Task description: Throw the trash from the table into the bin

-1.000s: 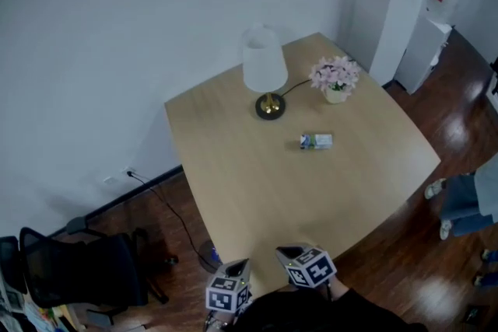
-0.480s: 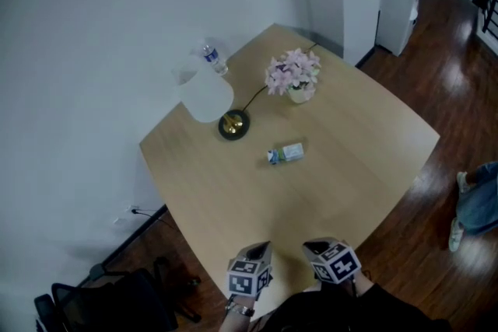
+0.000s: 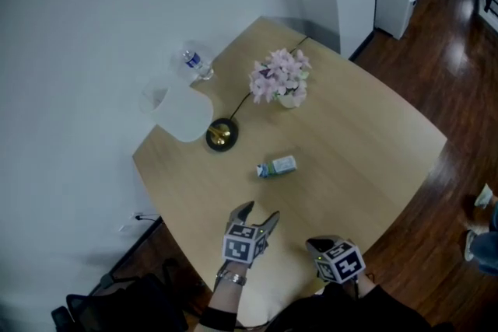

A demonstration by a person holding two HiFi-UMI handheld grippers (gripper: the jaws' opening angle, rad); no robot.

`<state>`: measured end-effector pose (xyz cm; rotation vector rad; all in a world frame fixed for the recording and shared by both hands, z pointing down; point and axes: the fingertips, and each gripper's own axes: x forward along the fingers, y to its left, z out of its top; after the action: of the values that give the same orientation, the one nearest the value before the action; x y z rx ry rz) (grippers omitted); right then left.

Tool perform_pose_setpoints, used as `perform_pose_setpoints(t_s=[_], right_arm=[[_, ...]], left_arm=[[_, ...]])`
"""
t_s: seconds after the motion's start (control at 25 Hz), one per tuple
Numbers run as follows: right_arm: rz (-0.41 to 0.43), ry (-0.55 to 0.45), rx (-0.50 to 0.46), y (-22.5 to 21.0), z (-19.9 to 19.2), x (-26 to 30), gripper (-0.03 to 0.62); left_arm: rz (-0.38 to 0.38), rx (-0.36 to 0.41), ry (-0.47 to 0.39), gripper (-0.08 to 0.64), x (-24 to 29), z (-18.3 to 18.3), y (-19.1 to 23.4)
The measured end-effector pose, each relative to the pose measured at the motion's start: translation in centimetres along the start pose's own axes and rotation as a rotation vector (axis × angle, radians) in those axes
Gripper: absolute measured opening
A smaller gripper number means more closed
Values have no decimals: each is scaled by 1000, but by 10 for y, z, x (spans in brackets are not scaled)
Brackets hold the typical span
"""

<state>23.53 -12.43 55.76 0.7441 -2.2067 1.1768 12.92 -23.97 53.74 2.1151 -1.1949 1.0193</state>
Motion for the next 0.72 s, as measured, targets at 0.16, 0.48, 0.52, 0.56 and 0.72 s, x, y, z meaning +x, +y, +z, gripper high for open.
perform_pose_setpoints(t_s=[0.16, 0.48, 0.52, 0.56, 0.72], right_arm=[[-5, -19, 41, -18, 16, 4, 5], [-18, -37, 93, -36, 17, 3, 5], [-20, -35, 97, -38, 16, 3, 5], [-22, -32, 99, -39, 14, 3, 5], [-31, -32, 109, -44, 12, 1, 5]], left_arm=[[-30, 77, 7, 405, 40, 40, 33], [-43, 314, 95, 419, 98, 59, 54], [-48, 339, 108, 420, 104, 57, 54], [-55, 354, 121, 420, 109, 56, 54], [-71, 344, 143, 415, 119, 52, 52]])
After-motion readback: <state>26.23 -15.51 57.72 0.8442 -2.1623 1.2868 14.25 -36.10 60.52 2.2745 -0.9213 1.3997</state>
